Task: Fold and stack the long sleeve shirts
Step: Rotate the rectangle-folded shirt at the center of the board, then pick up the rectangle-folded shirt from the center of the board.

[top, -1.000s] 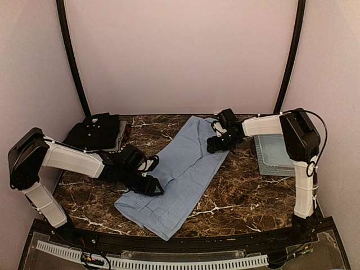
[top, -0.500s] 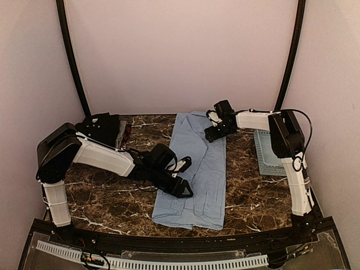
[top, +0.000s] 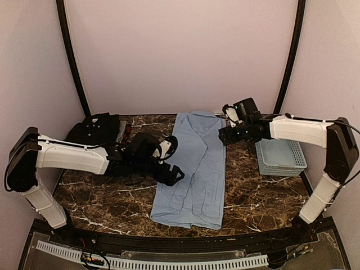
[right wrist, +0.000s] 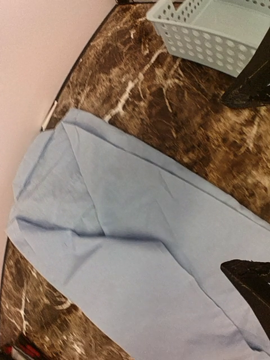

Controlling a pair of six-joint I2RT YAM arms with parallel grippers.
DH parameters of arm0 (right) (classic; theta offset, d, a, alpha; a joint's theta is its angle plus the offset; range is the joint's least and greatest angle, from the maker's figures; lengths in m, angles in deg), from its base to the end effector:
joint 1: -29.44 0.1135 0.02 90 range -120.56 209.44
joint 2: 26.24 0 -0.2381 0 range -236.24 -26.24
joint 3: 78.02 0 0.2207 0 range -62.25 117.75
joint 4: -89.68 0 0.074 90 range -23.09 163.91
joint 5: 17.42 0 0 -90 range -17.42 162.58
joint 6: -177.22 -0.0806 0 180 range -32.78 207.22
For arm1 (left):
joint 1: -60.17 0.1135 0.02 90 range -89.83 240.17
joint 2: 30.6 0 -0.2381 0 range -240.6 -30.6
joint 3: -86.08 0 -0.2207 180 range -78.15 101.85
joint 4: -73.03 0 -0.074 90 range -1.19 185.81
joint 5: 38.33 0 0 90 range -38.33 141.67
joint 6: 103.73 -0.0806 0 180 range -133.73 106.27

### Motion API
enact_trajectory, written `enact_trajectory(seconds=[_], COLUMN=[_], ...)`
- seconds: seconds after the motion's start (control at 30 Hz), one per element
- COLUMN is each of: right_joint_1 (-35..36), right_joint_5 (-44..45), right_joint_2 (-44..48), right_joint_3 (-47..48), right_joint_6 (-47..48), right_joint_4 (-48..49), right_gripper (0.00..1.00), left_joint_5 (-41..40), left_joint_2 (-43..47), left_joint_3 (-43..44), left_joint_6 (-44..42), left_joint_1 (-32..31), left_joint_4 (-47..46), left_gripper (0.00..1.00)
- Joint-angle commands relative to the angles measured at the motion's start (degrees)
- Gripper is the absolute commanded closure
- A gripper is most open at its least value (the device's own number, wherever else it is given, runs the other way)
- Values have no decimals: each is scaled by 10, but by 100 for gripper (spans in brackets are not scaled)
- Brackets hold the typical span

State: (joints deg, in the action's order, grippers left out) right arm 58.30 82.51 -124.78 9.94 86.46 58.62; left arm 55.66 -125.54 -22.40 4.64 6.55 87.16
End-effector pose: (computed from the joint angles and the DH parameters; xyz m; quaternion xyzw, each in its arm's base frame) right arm 0.3456 0.1746 0.2065 -0.1862 0.8903 0.0280 0.4147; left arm 0.2122 -0.2975 0.1689 0.2861 0.8498 -0.2848 0.3390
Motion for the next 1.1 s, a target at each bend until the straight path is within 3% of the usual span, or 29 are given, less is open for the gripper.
enact_trajectory(seconds=[0.0,0.23,0.4,0.7,0.93,1.07], right_joint_1=[91,239,353,455,473,474], right_joint_5=[19,-13,-13,-7,-15,-11], right_joint_2=[84,235,273,157,83,52], right_joint_3=[-119,-254,-283,-276,-257,-247], right_joint_6=[-55,-148,-188,-179,-175,-179], right_joint_4=[5,-25,-72,-100,-111,-122], right_gripper=[11,12,13,13,14,22], left_joint_5=[-78,-98,-104,-99,-81,-68], left_joint_2=[73,120,150,171,168,171], left_joint_3=[-23,-25,-48,-65,-73,-84], left_joint_6=[-1,-2,6,28,41,44], left_joint_1=[1,4,4,4,4,4], left_joint_4=[11,94,117,137,143,140], left_gripper=[8,9,9,9,10,11])
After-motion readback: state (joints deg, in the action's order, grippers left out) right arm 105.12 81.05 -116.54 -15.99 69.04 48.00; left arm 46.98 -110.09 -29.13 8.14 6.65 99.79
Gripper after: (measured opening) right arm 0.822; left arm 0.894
